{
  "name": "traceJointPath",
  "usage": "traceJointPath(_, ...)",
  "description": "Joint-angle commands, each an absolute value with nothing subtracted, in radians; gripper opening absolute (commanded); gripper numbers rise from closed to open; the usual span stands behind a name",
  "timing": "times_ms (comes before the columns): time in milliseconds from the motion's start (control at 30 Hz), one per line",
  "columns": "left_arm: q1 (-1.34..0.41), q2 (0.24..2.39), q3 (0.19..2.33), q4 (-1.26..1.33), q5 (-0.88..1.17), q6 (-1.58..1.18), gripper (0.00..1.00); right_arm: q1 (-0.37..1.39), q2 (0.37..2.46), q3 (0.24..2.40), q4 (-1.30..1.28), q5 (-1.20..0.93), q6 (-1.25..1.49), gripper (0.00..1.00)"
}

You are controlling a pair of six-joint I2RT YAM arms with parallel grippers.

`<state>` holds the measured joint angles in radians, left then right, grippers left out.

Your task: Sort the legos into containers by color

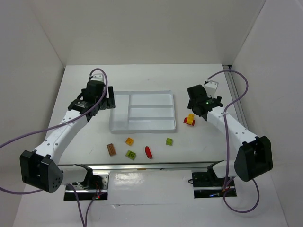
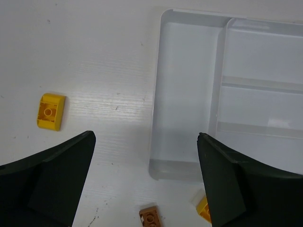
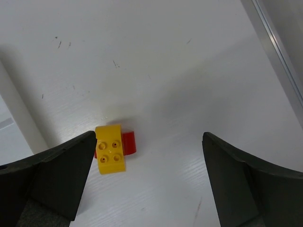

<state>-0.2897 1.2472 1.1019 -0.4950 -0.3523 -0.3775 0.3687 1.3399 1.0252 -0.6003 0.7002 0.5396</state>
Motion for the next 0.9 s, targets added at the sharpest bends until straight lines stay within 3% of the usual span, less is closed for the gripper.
traceJointPath(0, -0.291, 1.261, 1.141, -0.514, -0.327, -0.399, 1.00, 0.368, 1.342, 1.049, -0.646, 0.732, 0.566, 1.00)
traceJointPath(233, -0.291, 1.261, 1.120, -0.514, -0.307, -0.420, 1.00, 0.368, 1.309, 1.006, -0.632, 0.671, 0.546, 0.99)
traceJointPath(367, -0.291, 1.284, 1.120, -0.514, -0.256, -0.431, 1.00, 0.368, 1.255, 0.967, -0.594, 0.556, 0.532, 0.80)
traceJointPath(467, -0.291, 1.284, 1.143, -0.535, -0.226, -0.440, 1.00, 0.368, 1.246, 0.933, -0.526, 0.436, 0.483, 0.80)
traceJointPath(533, -0.291, 1.284, 1.143, -0.546, -0.225, -0.440, 1.00, 0.368, 1.287, 0.933, -0.517, 0.402, 0.468, 0.89)
traceJointPath(767, -0.291, 1.264, 1.134, -0.566, -0.245, -0.431, 1.00, 0.368, 1.382, 0.933, -0.470, 0.292, 0.434, 0.89)
traceJointPath(867, -0.291, 1.264, 1.134, -0.575, -0.245, -0.431, 1.00, 0.368, 1.425, 0.933, -0.446, 0.301, 0.434, 0.82)
